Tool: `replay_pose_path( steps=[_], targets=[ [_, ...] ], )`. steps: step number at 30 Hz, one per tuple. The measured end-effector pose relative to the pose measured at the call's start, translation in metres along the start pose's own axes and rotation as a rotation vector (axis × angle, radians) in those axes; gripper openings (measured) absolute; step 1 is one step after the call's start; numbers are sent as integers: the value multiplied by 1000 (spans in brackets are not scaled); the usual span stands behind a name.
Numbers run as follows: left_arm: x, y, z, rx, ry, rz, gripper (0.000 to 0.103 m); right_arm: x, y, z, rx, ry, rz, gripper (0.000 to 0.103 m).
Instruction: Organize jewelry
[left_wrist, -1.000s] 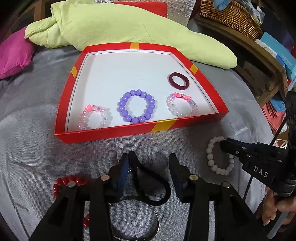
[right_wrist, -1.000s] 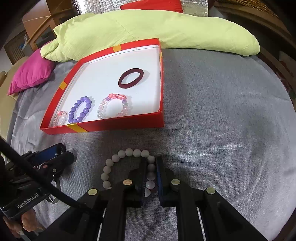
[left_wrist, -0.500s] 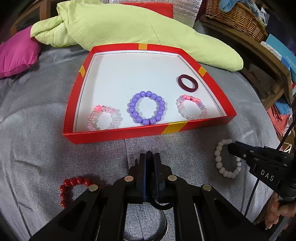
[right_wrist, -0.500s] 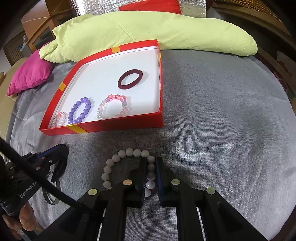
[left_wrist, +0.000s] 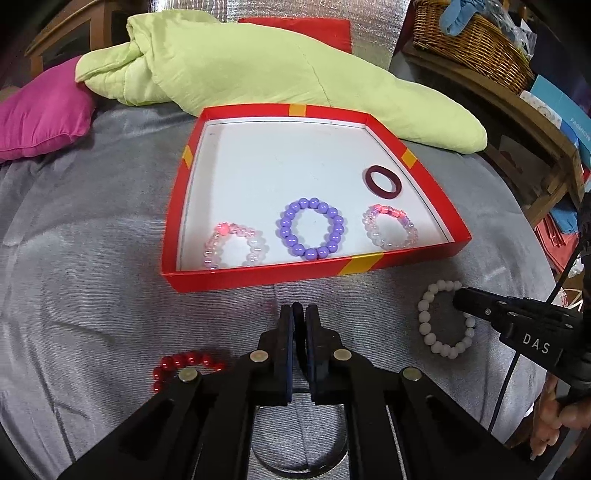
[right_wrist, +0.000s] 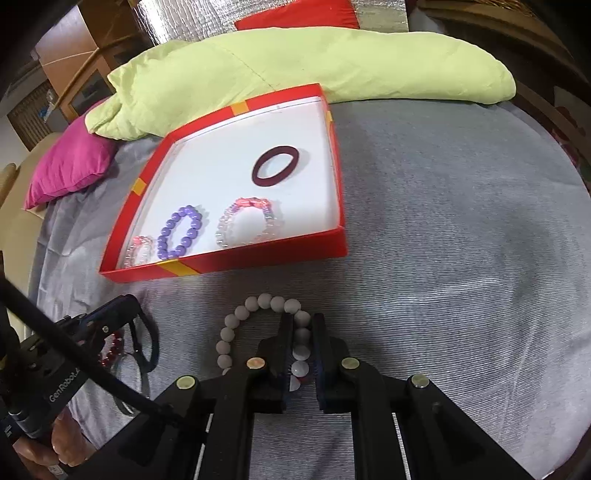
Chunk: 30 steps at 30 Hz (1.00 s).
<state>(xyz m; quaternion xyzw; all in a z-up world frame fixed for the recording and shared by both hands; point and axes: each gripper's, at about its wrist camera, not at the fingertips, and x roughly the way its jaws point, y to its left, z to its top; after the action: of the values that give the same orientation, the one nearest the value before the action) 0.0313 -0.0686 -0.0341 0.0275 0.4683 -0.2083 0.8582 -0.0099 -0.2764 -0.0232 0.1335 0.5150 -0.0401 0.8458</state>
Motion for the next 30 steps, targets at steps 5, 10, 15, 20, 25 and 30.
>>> replay_pose_path(
  steps=[5,10,15,20,25,30],
  targets=[
    [-8,10,0,-16,-16,10,7,-3,4,0,10,-6,27,11],
    [-11,16,0,-26,-16,22,7,-4,3,2,22,-5,49,11],
    [-12,19,1,-37,-16,22,7,-6,-1,2,32,-7,53,11],
    [-13,20,3,-40,-19,24,7,-9,-7,2,42,-14,52,11],
    [-14,23,4,-47,-22,41,7,-14,-8,1,48,-28,56,11],
    [-15,25,5,-46,-27,54,7,-22,-8,1,44,-61,66,11]
  ],
)
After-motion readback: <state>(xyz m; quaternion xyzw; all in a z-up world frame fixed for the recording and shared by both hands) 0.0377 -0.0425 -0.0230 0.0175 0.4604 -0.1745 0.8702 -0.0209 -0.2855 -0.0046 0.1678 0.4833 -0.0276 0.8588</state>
